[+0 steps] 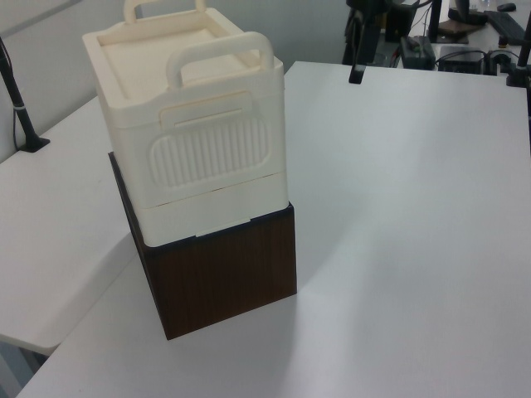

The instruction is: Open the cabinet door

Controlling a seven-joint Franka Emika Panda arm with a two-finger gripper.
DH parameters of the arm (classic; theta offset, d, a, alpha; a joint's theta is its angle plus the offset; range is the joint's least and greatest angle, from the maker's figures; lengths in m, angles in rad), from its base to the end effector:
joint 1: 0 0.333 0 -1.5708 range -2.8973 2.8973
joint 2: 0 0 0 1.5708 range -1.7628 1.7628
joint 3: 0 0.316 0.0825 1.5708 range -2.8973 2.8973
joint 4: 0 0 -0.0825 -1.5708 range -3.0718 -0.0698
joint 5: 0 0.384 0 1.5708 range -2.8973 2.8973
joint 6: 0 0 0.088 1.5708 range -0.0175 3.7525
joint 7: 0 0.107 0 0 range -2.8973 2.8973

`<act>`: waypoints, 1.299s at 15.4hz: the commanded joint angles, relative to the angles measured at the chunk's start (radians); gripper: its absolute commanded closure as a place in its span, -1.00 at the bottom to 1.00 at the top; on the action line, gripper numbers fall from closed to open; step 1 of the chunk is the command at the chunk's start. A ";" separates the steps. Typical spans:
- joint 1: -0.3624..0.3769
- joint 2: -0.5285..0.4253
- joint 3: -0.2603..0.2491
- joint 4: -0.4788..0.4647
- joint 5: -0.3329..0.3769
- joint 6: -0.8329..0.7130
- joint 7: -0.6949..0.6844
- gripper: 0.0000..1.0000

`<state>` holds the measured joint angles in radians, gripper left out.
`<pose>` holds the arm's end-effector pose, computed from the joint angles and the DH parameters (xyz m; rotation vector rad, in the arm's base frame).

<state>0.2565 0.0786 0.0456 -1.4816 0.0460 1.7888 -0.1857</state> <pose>0.5721 0.1812 0.6440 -2.9710 -0.7309 -0.3464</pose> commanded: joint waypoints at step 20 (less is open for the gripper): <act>0.145 0.118 0.045 0.012 0.049 0.408 -0.106 -0.49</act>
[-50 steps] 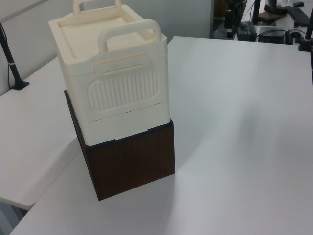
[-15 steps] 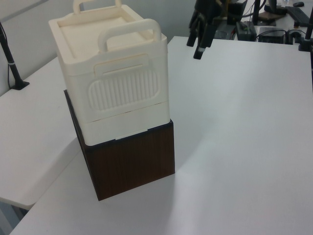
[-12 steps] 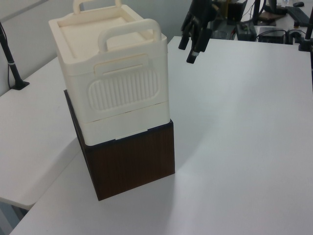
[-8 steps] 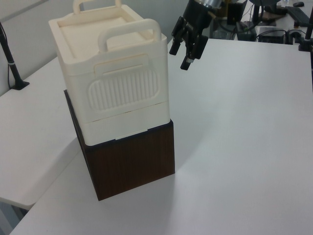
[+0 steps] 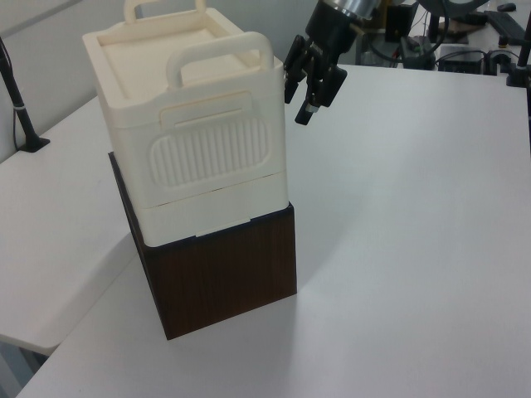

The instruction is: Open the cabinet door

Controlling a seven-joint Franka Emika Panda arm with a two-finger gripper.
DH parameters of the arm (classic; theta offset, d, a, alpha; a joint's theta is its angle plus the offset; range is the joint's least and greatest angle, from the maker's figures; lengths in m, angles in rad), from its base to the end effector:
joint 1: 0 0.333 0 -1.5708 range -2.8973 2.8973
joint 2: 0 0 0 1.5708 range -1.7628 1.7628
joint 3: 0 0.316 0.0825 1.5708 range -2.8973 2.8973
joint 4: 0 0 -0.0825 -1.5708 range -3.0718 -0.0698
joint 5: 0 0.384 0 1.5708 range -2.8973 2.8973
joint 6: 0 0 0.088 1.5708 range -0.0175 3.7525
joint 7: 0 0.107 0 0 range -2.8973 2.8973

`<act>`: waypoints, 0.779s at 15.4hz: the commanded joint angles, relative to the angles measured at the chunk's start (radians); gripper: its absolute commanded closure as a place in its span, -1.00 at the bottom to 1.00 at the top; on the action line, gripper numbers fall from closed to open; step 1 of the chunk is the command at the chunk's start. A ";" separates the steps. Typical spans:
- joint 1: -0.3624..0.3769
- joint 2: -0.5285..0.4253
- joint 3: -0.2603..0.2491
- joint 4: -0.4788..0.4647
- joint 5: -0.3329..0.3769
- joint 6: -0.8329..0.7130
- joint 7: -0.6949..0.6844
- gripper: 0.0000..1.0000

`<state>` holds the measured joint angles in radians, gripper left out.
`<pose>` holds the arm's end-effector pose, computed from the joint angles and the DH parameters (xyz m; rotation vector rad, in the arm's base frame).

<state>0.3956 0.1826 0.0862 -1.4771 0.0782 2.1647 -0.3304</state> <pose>0.5833 0.3022 0.6263 -2.7033 -1.1107 -0.7427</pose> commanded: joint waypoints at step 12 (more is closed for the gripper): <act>0.012 0.035 0.010 0.009 0.015 0.105 0.043 0.12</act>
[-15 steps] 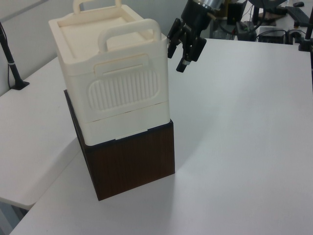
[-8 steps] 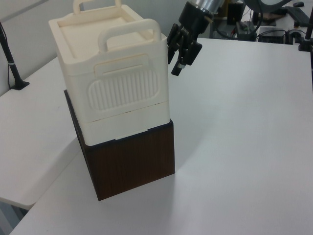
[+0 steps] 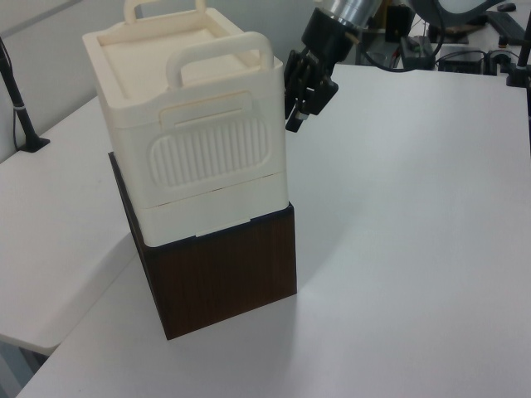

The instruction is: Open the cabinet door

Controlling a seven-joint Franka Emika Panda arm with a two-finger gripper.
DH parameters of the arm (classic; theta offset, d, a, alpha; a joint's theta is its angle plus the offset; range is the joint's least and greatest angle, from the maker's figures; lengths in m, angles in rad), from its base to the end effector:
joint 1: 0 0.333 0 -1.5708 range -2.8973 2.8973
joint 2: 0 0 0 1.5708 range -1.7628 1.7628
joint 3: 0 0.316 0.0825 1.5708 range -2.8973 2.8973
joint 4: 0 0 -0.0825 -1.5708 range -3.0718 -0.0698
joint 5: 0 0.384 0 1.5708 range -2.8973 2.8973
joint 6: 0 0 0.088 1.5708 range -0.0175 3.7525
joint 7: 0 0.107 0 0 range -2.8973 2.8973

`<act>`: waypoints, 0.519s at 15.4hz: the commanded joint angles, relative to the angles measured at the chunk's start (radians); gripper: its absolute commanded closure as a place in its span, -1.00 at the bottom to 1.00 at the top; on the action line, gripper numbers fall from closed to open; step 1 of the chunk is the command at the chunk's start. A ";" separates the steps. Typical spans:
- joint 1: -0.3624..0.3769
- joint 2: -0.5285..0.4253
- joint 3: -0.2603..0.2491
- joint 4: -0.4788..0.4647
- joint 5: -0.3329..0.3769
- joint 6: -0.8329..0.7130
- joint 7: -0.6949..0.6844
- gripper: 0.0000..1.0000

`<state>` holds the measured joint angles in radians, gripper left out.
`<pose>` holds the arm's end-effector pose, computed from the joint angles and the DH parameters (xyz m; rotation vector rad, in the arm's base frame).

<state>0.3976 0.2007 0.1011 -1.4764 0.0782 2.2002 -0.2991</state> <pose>0.5851 0.3136 0.6195 -2.6929 -1.0776 -0.7602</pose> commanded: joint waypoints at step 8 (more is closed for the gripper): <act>-0.002 0.003 -0.006 0.002 0.014 0.026 -0.003 0.75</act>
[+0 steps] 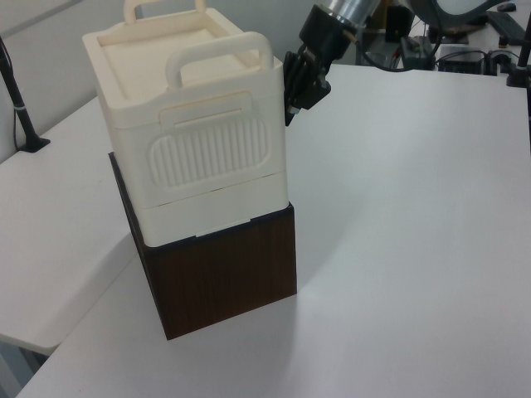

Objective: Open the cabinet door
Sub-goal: 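Pull the door edge outward, swinging the door open on its hinge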

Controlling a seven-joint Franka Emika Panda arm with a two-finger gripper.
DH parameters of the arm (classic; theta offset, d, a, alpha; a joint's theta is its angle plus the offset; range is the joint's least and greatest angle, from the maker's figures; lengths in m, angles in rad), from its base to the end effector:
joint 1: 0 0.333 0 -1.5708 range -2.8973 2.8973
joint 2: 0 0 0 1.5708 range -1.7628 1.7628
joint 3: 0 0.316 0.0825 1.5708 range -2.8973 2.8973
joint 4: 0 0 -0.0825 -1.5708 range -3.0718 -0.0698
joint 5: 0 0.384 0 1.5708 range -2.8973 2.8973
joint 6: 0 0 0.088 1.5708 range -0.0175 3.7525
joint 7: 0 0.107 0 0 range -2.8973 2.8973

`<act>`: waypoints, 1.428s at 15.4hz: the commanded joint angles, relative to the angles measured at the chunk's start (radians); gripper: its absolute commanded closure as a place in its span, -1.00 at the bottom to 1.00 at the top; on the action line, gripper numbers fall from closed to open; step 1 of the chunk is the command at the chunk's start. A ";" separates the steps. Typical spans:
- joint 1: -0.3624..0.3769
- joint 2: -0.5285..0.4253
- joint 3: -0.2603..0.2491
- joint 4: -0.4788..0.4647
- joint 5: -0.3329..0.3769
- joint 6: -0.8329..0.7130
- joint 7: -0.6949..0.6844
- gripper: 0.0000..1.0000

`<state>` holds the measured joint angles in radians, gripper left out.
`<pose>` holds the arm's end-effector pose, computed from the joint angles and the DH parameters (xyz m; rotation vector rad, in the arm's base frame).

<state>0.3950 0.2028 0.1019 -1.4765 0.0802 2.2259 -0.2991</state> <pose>0.5874 0.3131 0.6214 -2.6836 -1.0674 -0.7932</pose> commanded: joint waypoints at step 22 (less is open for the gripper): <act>-0.162 -0.195 -0.056 0.101 0.015 -0.565 0.032 -1.00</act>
<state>0.2161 0.0007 0.0455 -1.3870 0.0817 1.6855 -0.2967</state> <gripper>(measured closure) 0.000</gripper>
